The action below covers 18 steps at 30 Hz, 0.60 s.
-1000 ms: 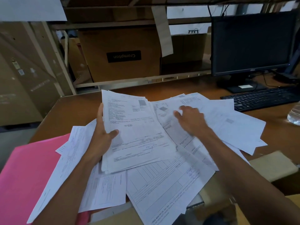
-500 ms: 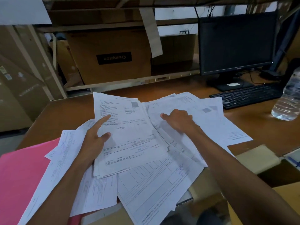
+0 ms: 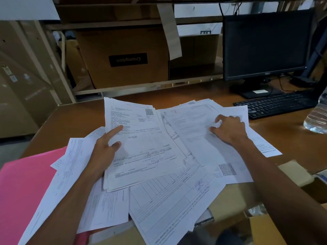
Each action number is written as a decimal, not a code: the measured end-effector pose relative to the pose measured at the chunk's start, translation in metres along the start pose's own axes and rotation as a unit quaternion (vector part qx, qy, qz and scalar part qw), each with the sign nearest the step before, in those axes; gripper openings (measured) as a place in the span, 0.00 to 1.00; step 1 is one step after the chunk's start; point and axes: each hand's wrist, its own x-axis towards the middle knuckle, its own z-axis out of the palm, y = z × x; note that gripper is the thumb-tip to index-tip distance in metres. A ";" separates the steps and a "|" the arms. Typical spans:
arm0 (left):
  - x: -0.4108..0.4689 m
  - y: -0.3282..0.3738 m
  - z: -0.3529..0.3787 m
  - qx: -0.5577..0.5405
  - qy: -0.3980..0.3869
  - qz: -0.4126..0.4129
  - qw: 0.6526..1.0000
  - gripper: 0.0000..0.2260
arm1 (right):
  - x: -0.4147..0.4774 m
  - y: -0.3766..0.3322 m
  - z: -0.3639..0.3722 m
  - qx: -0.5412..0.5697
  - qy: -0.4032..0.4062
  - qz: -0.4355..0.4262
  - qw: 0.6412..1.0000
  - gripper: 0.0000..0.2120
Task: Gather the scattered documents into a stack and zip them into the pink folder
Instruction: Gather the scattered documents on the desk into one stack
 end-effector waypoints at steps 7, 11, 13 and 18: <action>0.000 0.000 0.000 0.006 0.001 -0.003 1.000 0.21 | -0.001 0.017 -0.005 0.173 0.006 -0.027 0.985 0.07; 0.000 0.000 -0.001 0.006 0.009 -0.005 1.000 0.21 | 0.001 0.011 -0.006 0.238 0.134 -0.042 0.961 0.09; -0.001 0.001 -0.002 -0.003 0.011 -0.006 1.000 0.21 | -0.001 0.007 -0.012 0.364 0.219 -0.040 0.904 0.08; -0.001 0.000 -0.001 -0.012 0.005 -0.009 1.000 0.21 | 0.001 0.009 -0.013 0.569 0.100 -0.010 0.816 0.12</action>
